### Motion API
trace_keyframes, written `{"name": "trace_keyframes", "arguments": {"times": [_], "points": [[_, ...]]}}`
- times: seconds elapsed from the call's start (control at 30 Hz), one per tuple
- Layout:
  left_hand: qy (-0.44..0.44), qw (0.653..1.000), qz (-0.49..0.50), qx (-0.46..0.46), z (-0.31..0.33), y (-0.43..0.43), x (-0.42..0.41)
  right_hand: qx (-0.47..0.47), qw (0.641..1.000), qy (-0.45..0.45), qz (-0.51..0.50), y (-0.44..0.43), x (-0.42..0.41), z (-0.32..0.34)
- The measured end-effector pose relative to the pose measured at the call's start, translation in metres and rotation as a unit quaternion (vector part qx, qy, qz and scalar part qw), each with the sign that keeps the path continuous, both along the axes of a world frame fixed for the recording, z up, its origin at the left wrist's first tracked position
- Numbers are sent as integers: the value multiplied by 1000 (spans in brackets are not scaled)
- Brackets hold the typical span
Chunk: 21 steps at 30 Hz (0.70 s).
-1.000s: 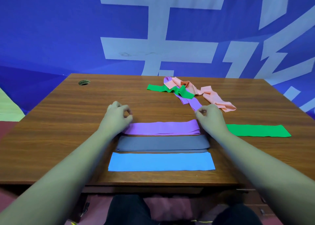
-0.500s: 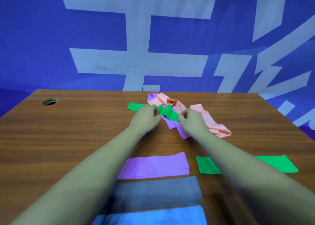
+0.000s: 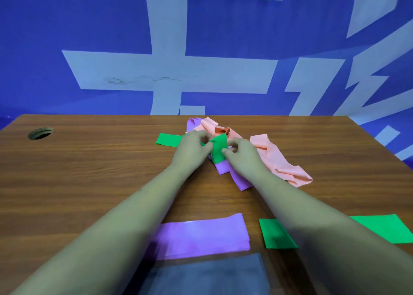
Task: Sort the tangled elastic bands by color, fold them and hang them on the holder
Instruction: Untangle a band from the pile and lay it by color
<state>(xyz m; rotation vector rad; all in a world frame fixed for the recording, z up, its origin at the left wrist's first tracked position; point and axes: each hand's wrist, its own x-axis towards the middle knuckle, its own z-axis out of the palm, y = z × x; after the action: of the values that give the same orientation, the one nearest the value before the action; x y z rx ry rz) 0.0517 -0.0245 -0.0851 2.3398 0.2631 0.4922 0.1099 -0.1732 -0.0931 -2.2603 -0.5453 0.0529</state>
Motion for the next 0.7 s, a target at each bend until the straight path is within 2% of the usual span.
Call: {"name": "trace_keyframes", "arguments": {"times": [0.1, 0.2, 0.33, 0.43, 0.57, 0.7], "points": [[-52, 995, -15, -85, 35, 1, -13, 123, 991, 7, 47, -4, -16, 35], [-86, 985, -37, -143, 78, 3, -29, 228, 971, 49, 45, -8, -36, 80], [-118, 977, -61, -168, 127, 2, -63, 325, 936, 122, 56, -13, -66, 136], [-129, 972, -72, -185, 150, -4, -93, 355, 922, 136, 69, -20, -93, 174], [-118, 962, -110, -219, 169, -16, -133, 352, 925, 119, 86, -31, -125, 206], [-122, 936, -122, -308, 184, -28, -168, 337, 926, 119, 125, -47, -158, 228]]}}
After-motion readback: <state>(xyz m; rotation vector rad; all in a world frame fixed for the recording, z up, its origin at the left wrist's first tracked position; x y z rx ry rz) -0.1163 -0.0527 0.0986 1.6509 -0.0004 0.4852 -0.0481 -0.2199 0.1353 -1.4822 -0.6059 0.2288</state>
